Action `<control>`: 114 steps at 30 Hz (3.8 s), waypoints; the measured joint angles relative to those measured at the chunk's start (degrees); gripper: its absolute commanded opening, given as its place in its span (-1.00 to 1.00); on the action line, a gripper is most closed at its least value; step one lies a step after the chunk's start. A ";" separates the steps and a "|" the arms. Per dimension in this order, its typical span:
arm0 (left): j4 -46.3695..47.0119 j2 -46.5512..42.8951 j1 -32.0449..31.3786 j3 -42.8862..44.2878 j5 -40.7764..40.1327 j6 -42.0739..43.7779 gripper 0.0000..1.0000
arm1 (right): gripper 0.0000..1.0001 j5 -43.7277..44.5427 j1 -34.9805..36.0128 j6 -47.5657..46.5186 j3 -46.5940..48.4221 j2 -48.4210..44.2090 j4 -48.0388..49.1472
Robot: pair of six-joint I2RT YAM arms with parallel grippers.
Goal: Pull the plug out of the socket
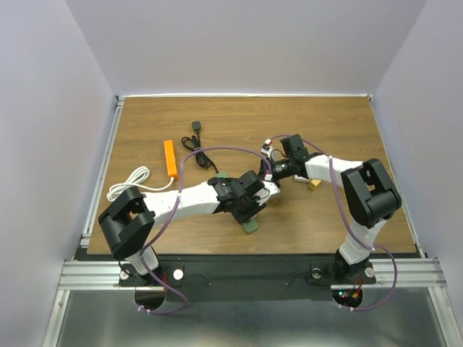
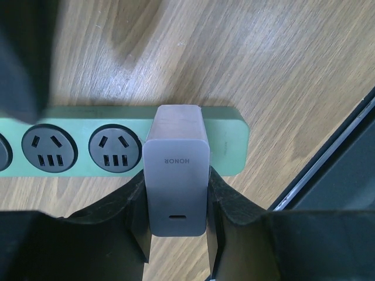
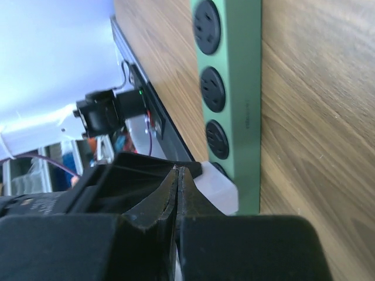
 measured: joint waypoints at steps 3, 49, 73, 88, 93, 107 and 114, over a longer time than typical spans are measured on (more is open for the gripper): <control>-0.09 0.20 -0.22 0.24 -0.42 -0.20 -1.00 | -0.99 -1.92 1.09 -1.16 -0.04 3.10 0.02; -5.29 1.29 -1.70 3.28 -4.74 -1.49 -1.00 | -0.99 4.70 11.30 -2.86 3.54 12.50 -2.36; -13.44 -0.24 -1.20 20.92 -8.07 2.32 -1.00 | -0.99 3.96 11.91 -2.51 3.50 14.03 -0.31; -16.76 -12.37 -0.17 15.74 -7.87 -0.98 -1.00 | -0.99 6.21 13.46 -2.75 3.50 13.84 1.29; -16.33 -24.26 -0.15 13.33 -9.94 -7.30 -1.00 | -0.99 7.61 13.60 -2.38 4.15 12.98 0.24; -4.50 -32.06 22.27 -2.45 -12.48 -18.84 -1.00 | -0.99 30.45 9.42 1.49 3.43 -13.05 -11.43; 12.11 -14.56 23.12 0.55 1.38 -21.73 -1.00 | -0.72 56.96 9.33 7.58 7.15 -32.50 -26.21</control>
